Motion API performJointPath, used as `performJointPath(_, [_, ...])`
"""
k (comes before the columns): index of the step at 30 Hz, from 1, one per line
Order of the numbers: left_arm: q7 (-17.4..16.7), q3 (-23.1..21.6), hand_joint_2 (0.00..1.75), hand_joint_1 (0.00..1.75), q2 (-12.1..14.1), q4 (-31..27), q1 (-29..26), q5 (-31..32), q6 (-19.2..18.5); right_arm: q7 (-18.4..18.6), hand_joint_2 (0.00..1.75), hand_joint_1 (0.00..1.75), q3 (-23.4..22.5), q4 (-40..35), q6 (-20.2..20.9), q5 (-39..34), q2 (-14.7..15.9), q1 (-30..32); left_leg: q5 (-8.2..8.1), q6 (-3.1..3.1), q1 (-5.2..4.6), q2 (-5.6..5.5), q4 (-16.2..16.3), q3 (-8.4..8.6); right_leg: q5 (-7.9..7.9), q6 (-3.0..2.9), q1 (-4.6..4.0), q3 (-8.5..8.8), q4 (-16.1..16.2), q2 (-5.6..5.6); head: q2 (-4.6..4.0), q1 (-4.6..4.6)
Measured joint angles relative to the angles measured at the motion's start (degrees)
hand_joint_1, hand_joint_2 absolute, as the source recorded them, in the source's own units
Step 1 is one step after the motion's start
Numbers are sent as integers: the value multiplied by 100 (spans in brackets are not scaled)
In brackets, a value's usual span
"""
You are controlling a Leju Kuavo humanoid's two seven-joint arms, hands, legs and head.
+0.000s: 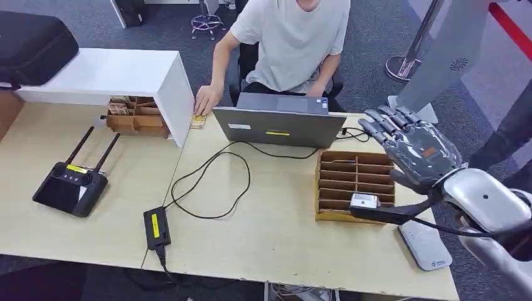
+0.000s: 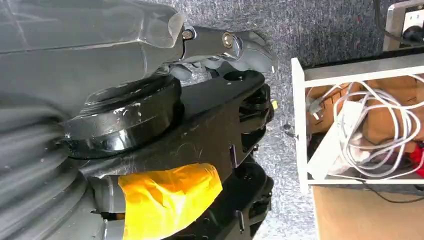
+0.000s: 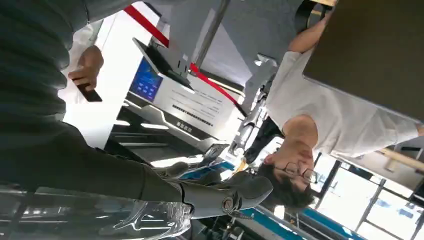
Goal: Pass the card to the sensor for recognition and then transmit it.
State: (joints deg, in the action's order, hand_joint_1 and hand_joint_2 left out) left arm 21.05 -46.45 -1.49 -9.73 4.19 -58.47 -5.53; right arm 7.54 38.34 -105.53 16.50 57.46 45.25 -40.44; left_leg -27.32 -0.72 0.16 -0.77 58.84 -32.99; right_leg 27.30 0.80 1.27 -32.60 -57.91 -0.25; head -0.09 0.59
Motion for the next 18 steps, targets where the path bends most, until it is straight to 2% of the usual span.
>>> performJointPath(11, [74,140,175,0,0,0,-49,-146,-28,-26,175,0,129,-704,122,-662,979,44,0,0,0,-2,0,0,0,0,0,0,1,-3,0,0])
performJointPath(18, [90,199,175,0,0,0,-84,-225,-28,48,175,0,140,-1178,72,-1025,1698,509,-3,3,0,-1,0,-1,1,2,0,-1,2,-1,0,0])
